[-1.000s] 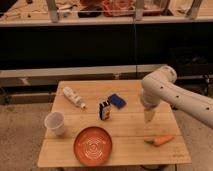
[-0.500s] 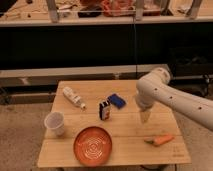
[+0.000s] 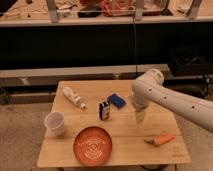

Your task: Knock the eraser over

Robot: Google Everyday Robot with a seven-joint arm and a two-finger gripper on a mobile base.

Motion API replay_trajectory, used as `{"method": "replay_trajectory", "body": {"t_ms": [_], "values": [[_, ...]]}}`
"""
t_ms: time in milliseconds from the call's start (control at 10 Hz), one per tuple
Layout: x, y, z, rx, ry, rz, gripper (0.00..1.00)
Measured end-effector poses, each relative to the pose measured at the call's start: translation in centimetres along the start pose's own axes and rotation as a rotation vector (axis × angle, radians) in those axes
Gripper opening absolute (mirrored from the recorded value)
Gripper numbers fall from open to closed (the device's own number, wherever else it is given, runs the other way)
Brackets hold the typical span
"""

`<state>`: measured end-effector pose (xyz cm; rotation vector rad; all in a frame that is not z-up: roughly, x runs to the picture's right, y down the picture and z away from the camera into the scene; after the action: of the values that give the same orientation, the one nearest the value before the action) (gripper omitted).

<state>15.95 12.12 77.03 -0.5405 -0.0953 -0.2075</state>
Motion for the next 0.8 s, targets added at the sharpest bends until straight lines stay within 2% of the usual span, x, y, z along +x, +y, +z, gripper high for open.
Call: {"method": "replay_trajectory", "body": {"t_ms": [800], "values": [[-1.5, -1.3, 1.3, 0.006, -0.034, -0.038, 0.8]]}}
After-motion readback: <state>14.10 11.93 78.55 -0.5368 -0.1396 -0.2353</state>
